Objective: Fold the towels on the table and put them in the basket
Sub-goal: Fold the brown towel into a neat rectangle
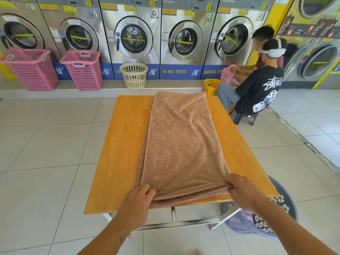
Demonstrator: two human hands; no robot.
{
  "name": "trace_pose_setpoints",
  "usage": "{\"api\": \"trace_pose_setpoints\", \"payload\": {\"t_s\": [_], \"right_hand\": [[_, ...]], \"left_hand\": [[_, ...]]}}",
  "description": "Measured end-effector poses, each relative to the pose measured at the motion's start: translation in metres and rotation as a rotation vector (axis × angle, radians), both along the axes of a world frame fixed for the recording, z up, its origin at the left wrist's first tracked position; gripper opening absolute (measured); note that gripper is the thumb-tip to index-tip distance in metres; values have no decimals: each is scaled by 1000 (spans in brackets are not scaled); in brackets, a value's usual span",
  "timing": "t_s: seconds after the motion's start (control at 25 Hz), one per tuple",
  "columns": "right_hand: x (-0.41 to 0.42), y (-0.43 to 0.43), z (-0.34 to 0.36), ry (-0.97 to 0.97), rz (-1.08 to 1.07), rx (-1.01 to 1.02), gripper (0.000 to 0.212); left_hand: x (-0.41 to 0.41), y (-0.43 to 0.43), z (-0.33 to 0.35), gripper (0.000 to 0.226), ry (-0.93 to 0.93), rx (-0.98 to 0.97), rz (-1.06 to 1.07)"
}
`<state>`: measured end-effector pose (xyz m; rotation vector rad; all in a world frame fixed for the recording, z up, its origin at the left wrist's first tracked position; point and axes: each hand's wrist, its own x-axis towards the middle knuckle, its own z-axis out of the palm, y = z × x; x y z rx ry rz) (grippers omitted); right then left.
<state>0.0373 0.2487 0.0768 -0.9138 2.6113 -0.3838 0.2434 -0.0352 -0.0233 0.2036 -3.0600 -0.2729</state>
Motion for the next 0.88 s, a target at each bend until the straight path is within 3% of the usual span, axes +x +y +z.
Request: {"api": "trace_pose_setpoints", "payload": {"t_s": [0.16, 0.24, 0.36, 0.52, 0.88], "right_hand": [[6, -5, 19, 40, -52, -208, 34], [3, -4, 27, -42, -55, -137, 32], [-6, -1, 29, -144, -10, 32, 25], [-21, -7, 26, -140, -33, 44, 25], [-126, -57, 29, -124, -182, -295, 17]], "left_hand": [[-2, -12, 33, 30, 144, 181, 88], [-8, -21, 57, 26, 202, 321, 136], [-11, -35, 82, 26, 148, 484, 135], [-22, -41, 94, 25, 28, 461, 96], [-128, -76, 110, 22, 219, 439, 374]]}}
